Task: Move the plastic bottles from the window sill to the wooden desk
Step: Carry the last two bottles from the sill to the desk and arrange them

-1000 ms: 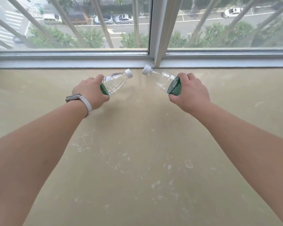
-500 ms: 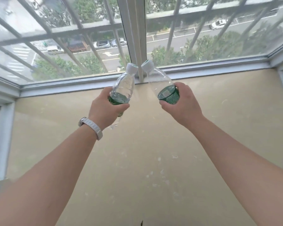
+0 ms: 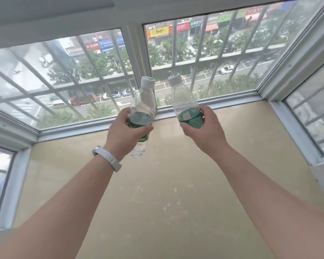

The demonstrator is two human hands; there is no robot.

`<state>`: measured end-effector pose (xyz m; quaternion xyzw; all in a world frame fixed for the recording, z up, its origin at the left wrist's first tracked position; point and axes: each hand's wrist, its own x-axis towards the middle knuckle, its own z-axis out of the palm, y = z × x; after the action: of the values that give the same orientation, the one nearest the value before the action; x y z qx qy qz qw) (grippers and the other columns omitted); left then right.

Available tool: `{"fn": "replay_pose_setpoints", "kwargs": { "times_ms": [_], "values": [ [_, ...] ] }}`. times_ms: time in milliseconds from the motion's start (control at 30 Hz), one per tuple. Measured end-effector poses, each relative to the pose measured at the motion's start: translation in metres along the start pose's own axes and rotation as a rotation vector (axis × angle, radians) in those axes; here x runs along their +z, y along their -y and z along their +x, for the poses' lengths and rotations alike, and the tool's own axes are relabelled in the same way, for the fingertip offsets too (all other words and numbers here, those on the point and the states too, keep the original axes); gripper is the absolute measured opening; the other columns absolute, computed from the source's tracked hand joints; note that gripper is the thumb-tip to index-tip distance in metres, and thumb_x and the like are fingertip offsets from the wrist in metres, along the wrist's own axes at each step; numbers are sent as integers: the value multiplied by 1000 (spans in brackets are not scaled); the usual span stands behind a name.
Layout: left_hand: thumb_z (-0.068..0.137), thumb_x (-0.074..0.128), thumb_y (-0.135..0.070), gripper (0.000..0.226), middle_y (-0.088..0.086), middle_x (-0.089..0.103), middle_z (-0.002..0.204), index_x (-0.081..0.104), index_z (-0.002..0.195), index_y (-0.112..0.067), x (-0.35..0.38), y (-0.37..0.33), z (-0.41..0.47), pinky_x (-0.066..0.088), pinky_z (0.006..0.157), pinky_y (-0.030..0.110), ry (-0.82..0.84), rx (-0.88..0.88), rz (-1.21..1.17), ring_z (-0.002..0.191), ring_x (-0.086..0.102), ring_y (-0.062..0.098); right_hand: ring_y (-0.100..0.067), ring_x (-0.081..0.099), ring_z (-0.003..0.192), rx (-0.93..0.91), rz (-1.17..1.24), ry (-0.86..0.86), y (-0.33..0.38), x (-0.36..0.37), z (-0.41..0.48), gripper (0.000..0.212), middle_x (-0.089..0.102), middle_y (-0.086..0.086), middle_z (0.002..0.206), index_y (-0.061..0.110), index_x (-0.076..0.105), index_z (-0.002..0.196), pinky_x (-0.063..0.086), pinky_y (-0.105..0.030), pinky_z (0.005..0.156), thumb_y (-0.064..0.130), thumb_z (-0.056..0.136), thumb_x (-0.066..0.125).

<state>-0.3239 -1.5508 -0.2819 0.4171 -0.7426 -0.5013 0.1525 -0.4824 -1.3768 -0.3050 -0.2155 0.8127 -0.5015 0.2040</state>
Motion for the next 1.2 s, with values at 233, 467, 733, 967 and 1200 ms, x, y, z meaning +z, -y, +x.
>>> {"fn": "replay_pose_setpoints", "kwargs": {
  "times_ms": [233,467,733,967,1200],
  "values": [
    [71,88,-23,50,-8,74,100,61,110,-38,-12,-32,-69,60,80,36,31,95,-192,88,72,11,-16,64,92,-55,51,-84,31,-32,-71,44,62,2,106,40,53,105,56,-43,78,44,68,77],
    [71,88,-19,49,-9,73,99,60,106,-40,-24,-55,-122,60,81,35,119,225,-254,88,72,9,-10,63,95,-81,76,-207,55,-64,-147,44,62,3,110,43,53,104,58,-39,79,42,68,78],
    [74,85,-8,44,-2,73,95,59,99,-34,-47,-69,-184,50,60,12,216,350,-297,74,70,1,2,63,85,-138,109,-339,83,-72,-235,38,63,12,101,41,53,103,57,-40,82,33,76,79],
    [73,86,-13,46,-2,74,97,62,109,-27,-41,-71,-222,50,61,12,335,404,-314,78,71,4,8,64,76,-69,128,-446,80,-82,-300,39,63,13,98,33,55,109,58,-38,82,27,78,77],
    [62,91,-27,75,-2,74,106,57,129,-21,11,-74,-252,58,75,25,480,395,-294,89,72,10,2,62,89,13,86,-588,47,-125,-351,38,63,15,100,35,54,107,56,-33,84,33,77,77]
  ]
}}
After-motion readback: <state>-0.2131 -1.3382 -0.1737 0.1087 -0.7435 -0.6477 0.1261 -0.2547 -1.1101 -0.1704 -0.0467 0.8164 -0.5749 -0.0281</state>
